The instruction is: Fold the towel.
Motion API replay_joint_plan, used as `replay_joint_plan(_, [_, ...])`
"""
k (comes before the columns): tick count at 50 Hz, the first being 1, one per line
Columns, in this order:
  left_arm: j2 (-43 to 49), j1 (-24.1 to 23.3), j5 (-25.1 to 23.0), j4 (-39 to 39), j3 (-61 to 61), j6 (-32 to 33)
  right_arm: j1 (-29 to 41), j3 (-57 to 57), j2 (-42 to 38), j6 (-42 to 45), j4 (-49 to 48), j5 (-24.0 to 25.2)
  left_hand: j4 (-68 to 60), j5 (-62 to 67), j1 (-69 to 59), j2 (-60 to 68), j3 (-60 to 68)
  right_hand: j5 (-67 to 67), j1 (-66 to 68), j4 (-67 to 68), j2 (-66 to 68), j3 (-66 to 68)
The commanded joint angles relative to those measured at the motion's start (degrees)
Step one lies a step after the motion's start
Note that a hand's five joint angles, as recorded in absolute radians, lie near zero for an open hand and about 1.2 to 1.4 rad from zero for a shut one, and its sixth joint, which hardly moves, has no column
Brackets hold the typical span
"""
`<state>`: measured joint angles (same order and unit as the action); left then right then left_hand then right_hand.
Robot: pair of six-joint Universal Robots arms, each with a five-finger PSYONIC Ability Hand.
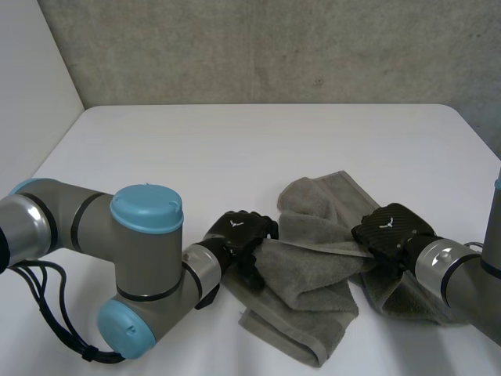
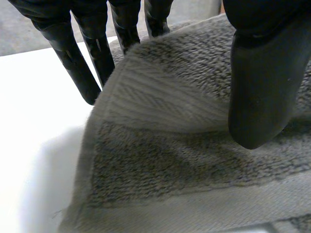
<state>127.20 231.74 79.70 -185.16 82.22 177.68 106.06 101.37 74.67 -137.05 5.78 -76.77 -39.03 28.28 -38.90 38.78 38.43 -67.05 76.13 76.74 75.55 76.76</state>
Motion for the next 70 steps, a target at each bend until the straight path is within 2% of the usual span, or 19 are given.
replay_joint_plan(1, [-0.20,-0.50,-4.37,-0.02,-0.22,-0.31,-0.24,-0.03,-0.49,-0.06,-0.68,-0.04,0.55,0.19,0.43,-0.31,0.04,-2.95,3.87,3.26,4.45,3.24])
replay_joint_plan(4, [-0.03,-0.59,-5.26,-0.11,-0.31,-0.40,-0.24,-0.21,-0.58,-0.06,-0.68,-0.04,-0.63,1.37,-0.75,0.87,1.23,-2.95,3.87,3.26,4.45,3.24])
replay_joint_plan(9, [1.99,-1.46,-6.75,-0.11,-2.24,-2.24,-0.15,-0.39,-0.67,-0.06,-0.68,-0.04,-18.77,19.52,-18.90,19.02,19.37,-2.95,3.87,3.26,4.45,3.24])
replay_joint_plan(13, [3.57,-1.82,-6.66,0.24,-3.73,-3.47,-0.24,-0.47,-0.67,-0.06,-0.68,0.04,-21.13,21.87,-21.25,21.37,21.73,-2.95,3.87,3.26,4.45,3.24])
replay_joint_plan(16, [4.45,-1.99,-6.66,0.42,-4.35,-3.91,-0.24,-0.56,-0.76,-0.06,-0.68,0.04,-40.87,41.62,-41.00,41.12,41.47,-2.95,3.87,3.26,4.45,3.24])
replay_joint_plan(34, [1.38,-0.06,-6.66,0.94,-10.33,-0.66,2.31,-7.15,-2.16,5.91,-2.88,1.19,-40.97,41.72,-41.10,41.22,41.57,-2.95,3.87,3.26,4.45,3.24])
replay_joint_plan(39, [0.41,2.93,-1.30,2.17,-18.33,9.53,3.89,-15.68,-1.46,11.36,-15.09,0.92,-40.97,41.72,-41.10,41.22,41.57,-2.95,3.87,3.26,4.45,3.24])
replay_joint_plan(41, [-2.91,4.77,4.38,1.91,-26.02,16.62,6.60,-19.97,1.77,10.23,-29.34,1.01,-40.97,41.72,-41.10,41.22,41.57,-2.95,3.87,3.26,4.45,3.24])
replay_joint_plan(42, [-2.93,4.77,4.41,1.91,-26.06,16.65,6.62,-19.99,1.79,10.22,-29.42,1.01,-40.97,41.72,-41.10,41.22,41.57,-2.95,3.87,3.26,4.45,3.24])
replay_joint_plan(44, [-5.12,5.48,9.05,1.21,-35.85,17.88,9.51,-22.26,6.60,7.42,-46.38,0.40,-40.97,41.72,-41.10,41.22,41.57,-2.95,3.87,3.26,4.45,3.24])
replay_joint_plan(48, [-6.79,6.09,12.04,-1.68,-45.44,17.45,11.10,-24.89,9.86,4.00,-58.46,-1.70,-40.97,41.72,-41.10,41.22,41.57,-2.95,3.87,3.26,4.45,3.24])
replay_joint_plan(50, [-8.11,6.44,12.76,-3.63,-48.56,17.35,10.57,-27.90,10.58,2.66,-57.98,-4.35,-40.97,41.72,-41.10,41.22,41.57,-2.95,3.87,3.26,4.45,3.24])
replay_joint_plan(52, [-11.09,7.06,12.94,-5.64,-51.28,17.27,10.49,-35.42,8.66,0.56,-47.24,-7.24,-40.97,41.72,-41.10,41.22,41.57,-2.95,3.87,3.26,4.45,3.24])
replay_joint_plan(53, [-11.10,7.06,12.94,-5.65,-51.29,17.27,10.49,-35.45,8.65,0.55,-47.17,-7.25,-40.97,41.72,-41.10,41.22,41.57,-2.95,3.87,3.26,4.45,3.24])
replay_joint_plan(55, [-12.68,7.23,12.67,-5.30,-50.50,17.09,11.27,-42.54,3.40,0.46,-31.43,-3.50,-40.97,41.72,-41.10,41.22,41.57,-2.95,3.87,3.26,4.45,3.24])
replay_joint_plan(58, [-12.86,7.15,12.67,-4.51,-48.65,17.00,11.28,-45.91,1.00,0.46,-23.71,-0.31,-40.97,41.72,-41.10,41.22,41.57,-2.95,3.87,3.26,4.45,3.24])
replay_joint_plan(60, [-14.08,7.23,11.98,-2.06,-40.52,16.48,10.93,-49.06,-2.59,0.73,-11.20,5.73,-40.97,41.72,-41.10,41.22,41.57,-2.95,3.87,3.26,4.45,3.24])
replay_joint_plan(63, [-16.80,8.37,9.17,-1.26,-29.55,16.04,10.66,-48.82,-4.88,0.55,-4.22,8.73,-40.97,41.72,-41.10,41.22,41.57,-2.95,3.87,3.26,4.45,3.24])
replay_joint_plan(70, [-18.57,11.19,4.24,-3.70,-8.35,16.47,11.28,-41.81,-8.13,0.55,-3.67,8.57,-40.97,41.72,-41.10,41.22,41.57,-2.95,3.87,3.26,4.45,3.24])
